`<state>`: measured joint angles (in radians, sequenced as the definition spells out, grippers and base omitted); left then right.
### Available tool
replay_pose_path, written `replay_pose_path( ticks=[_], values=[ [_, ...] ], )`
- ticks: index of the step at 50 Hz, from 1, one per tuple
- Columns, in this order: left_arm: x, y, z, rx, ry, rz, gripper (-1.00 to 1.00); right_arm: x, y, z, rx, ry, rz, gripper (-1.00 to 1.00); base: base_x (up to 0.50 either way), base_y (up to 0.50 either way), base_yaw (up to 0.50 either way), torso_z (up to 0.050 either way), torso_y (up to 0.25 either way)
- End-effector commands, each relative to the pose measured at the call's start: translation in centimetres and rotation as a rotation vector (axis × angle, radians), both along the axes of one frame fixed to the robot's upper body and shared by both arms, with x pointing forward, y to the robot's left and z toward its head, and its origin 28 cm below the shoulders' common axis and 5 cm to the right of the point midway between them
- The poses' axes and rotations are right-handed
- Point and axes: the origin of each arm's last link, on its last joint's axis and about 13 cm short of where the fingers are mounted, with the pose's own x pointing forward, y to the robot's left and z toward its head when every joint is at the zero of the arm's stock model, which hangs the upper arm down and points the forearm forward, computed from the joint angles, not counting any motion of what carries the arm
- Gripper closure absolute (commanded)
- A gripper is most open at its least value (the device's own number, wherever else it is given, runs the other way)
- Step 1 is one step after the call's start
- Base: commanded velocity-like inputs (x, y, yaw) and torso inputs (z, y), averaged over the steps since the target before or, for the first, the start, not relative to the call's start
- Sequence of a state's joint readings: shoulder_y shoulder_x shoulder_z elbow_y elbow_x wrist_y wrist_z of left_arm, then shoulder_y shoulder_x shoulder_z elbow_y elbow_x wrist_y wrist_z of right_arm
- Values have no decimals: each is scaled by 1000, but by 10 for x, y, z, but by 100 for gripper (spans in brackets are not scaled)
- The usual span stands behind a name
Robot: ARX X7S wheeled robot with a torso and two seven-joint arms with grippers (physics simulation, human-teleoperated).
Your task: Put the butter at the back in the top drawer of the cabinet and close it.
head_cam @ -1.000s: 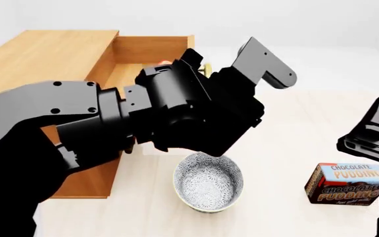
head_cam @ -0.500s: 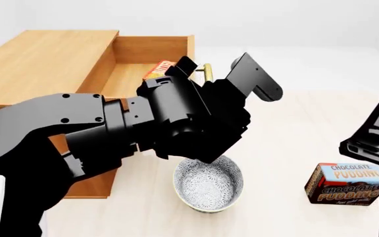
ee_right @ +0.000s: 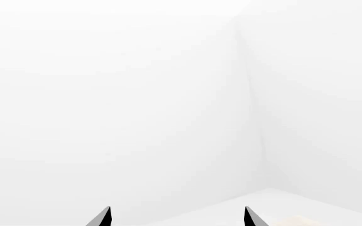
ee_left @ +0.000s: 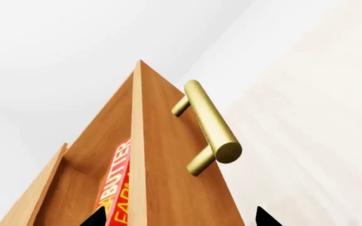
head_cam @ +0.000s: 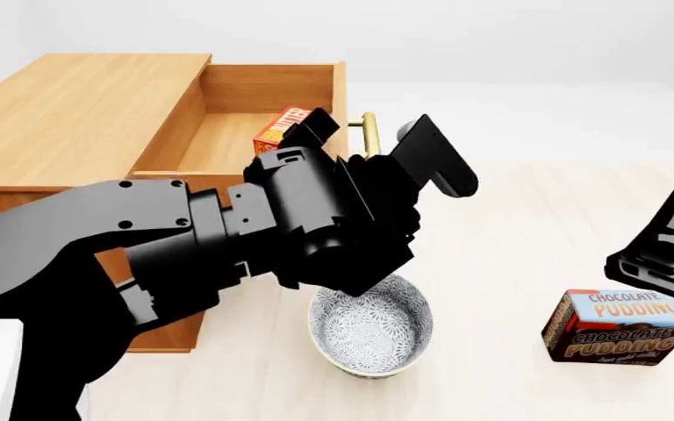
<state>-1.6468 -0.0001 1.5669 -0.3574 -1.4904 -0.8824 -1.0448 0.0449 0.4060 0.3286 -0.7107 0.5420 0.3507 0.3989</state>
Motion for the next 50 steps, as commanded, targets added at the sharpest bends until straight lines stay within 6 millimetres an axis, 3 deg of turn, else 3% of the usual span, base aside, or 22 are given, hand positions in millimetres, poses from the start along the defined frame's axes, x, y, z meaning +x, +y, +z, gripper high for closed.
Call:
replay_pose_path(
  ticks=[1,50],
  values=[
    [1,3,-5,38,-7,5,-100,-1,0,0,0,-2,-2,-100,0,0,0,0,0],
    [8,18,-8,232,-104,173,-100,0,1,0,6,-4,-1,-100,0,0,0,0,0]
  ],
)
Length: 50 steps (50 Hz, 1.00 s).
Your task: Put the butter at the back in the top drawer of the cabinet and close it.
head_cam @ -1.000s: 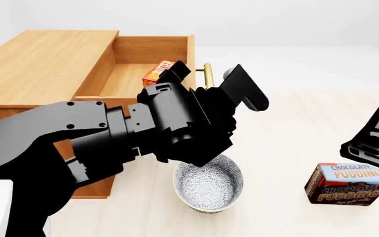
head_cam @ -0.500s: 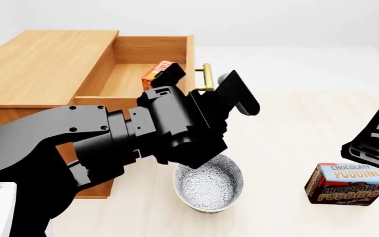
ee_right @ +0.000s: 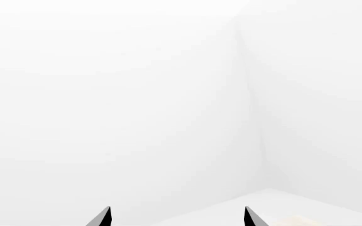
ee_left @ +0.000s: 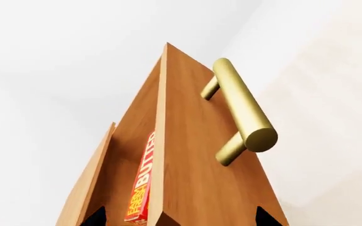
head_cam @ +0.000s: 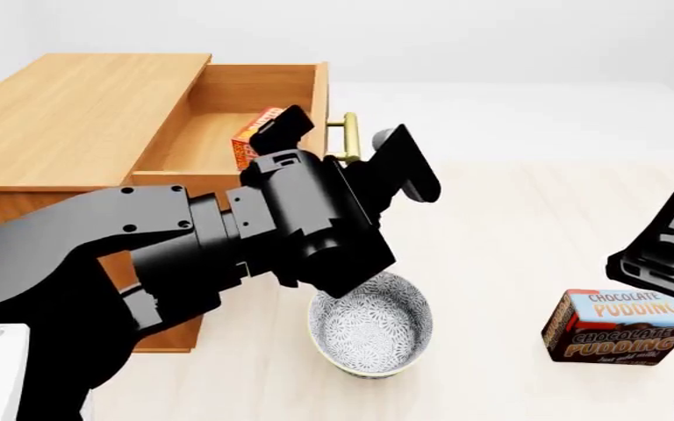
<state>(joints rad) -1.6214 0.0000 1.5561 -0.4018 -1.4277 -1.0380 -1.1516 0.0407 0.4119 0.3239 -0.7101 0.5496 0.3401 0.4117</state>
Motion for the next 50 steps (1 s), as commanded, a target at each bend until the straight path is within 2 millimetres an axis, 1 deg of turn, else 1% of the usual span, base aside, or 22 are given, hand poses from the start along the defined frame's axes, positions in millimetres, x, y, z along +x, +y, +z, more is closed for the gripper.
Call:
replay_pose_path(
  ticks=[1,18,29,39,50],
  values=[
    [2,4,0,63,-45,37,-100,0,0,0,0,-1,1,-100,0,0,0,0,0],
    [7,15,-4,184,-99,105,-100,1,1,1,0,-2,2,-100,0,0,0,0,0],
    [14,22,0,210,-97,164,-100,4,3,3,-3,2,2,-100,0,0,0,0,0],
    [21,31,-2,238,-77,220,-100,9,5,5,-5,8,7,-100,0,0,0,0,0],
    [25,37,-5,270,-66,256,-100,12,7,5,-8,12,12,-100,0,0,0,0,0]
  ],
)
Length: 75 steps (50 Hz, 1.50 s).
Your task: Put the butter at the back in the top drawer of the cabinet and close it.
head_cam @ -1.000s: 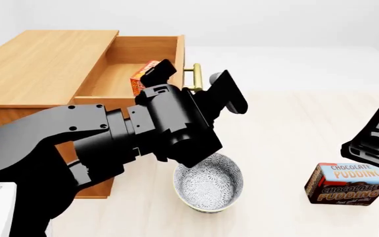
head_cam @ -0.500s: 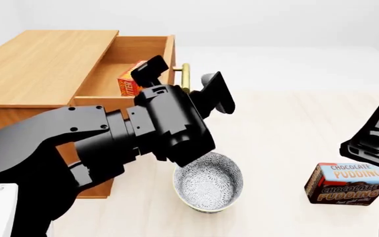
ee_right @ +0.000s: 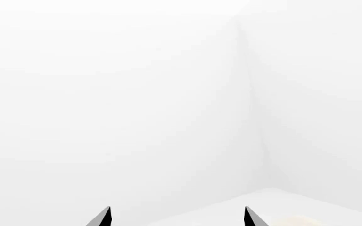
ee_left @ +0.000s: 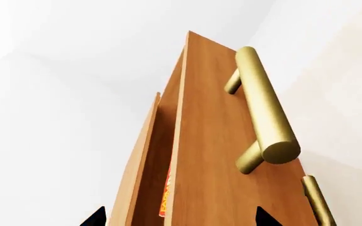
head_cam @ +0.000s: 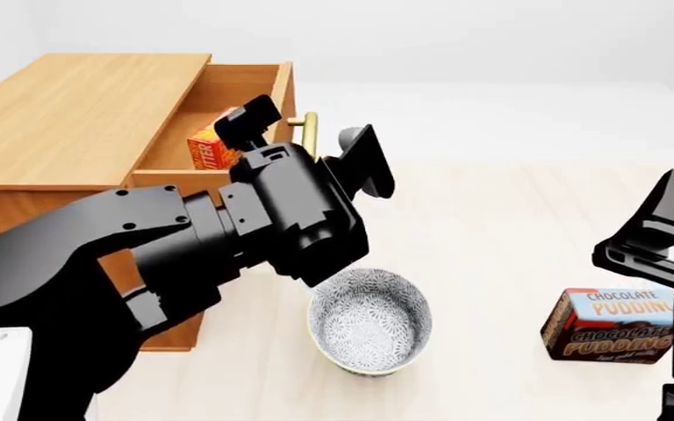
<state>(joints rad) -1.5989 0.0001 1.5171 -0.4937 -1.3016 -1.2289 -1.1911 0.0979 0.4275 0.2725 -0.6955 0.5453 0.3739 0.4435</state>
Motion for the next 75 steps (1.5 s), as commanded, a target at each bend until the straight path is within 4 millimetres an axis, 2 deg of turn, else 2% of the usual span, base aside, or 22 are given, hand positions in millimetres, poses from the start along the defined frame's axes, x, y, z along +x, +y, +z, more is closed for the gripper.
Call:
replay_pose_path(
  ticks=[1,23,35,75],
  values=[
    [12,16,-3,86,-29,102,-100,2,1,1,-3,2,4,-100,0,0,0,0,0],
    [14,29,-10,212,-16,183,-100,2,2,1,-2,-3,6,-100,0,0,0,0,0],
    [19,38,-5,257,-24,243,-100,5,2,3,-4,-1,6,-100,0,0,0,0,0],
    [35,71,-6,332,0,427,-100,14,7,9,-11,7,10,-100,0,0,0,0,0]
  ],
)
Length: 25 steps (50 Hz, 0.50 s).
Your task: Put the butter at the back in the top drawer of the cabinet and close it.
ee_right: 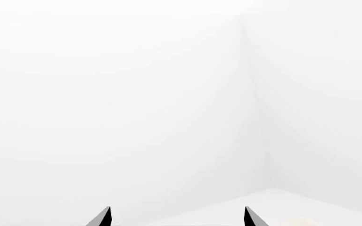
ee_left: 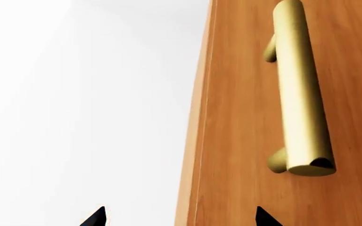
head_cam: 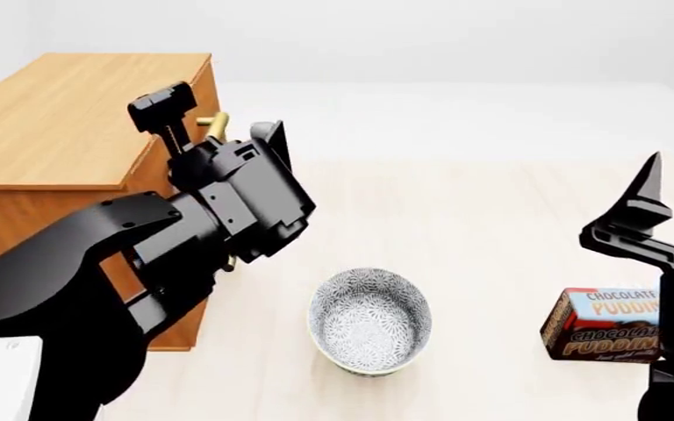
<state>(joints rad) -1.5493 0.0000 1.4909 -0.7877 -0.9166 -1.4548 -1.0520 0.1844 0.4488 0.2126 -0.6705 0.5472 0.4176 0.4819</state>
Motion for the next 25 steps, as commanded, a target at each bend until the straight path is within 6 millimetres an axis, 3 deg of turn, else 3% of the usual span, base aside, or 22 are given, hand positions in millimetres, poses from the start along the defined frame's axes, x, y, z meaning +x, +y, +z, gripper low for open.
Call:
replay_pose_path(
  ticks=[1,25],
  values=[
    [4,11,0,40,-6,63,-100,2,2,1,-4,2,4,-100,0,0,0,0,0],
    [6,19,-1,60,2,110,-100,3,2,4,-2,-4,13,-100,0,0,0,0,0]
  ],
)
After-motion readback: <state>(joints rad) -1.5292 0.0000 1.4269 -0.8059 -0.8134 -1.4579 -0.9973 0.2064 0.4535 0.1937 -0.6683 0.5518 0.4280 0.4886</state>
